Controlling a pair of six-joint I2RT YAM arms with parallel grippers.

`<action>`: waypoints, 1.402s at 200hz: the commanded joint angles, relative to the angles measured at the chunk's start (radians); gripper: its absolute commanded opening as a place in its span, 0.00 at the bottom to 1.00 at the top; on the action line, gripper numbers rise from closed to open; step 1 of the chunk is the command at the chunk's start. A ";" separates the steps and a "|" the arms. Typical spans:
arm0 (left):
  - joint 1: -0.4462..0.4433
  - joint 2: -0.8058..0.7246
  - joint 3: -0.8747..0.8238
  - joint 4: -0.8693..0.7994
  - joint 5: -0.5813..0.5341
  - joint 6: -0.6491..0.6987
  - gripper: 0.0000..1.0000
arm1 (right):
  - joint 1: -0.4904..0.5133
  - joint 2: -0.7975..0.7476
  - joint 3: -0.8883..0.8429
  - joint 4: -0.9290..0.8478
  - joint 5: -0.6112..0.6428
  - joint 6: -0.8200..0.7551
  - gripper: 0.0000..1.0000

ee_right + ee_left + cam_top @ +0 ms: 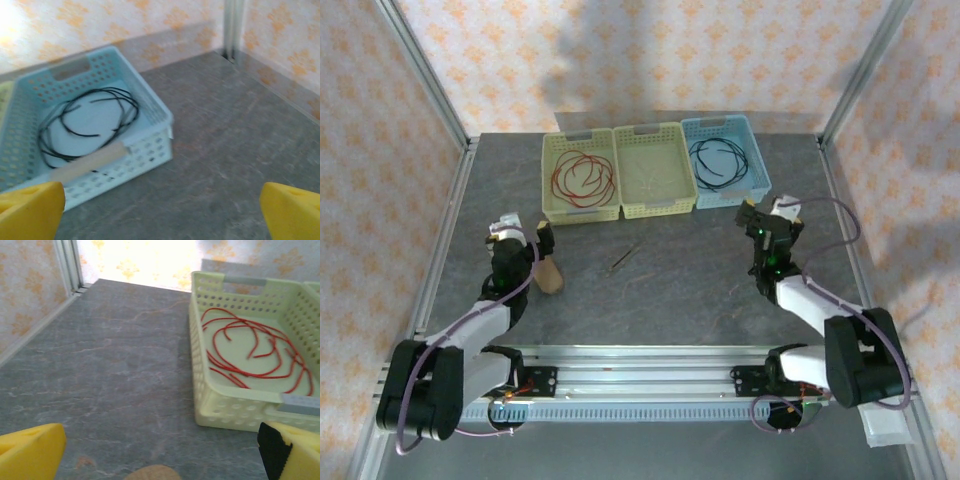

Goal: Untangle the cables

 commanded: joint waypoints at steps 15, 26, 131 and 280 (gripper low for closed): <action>0.020 0.130 -0.029 0.306 -0.038 0.102 0.99 | -0.045 0.109 -0.024 0.178 0.010 -0.045 1.00; 0.023 0.186 -0.045 0.405 -0.031 0.112 0.99 | -0.048 0.151 -0.043 0.248 0.009 -0.081 1.00; 0.073 0.434 -0.138 0.879 0.094 0.095 1.00 | -0.111 0.244 -0.195 0.599 -0.200 -0.136 1.00; 0.081 0.438 -0.044 0.696 0.060 0.081 1.00 | -0.163 0.271 -0.197 0.620 -0.292 -0.112 1.00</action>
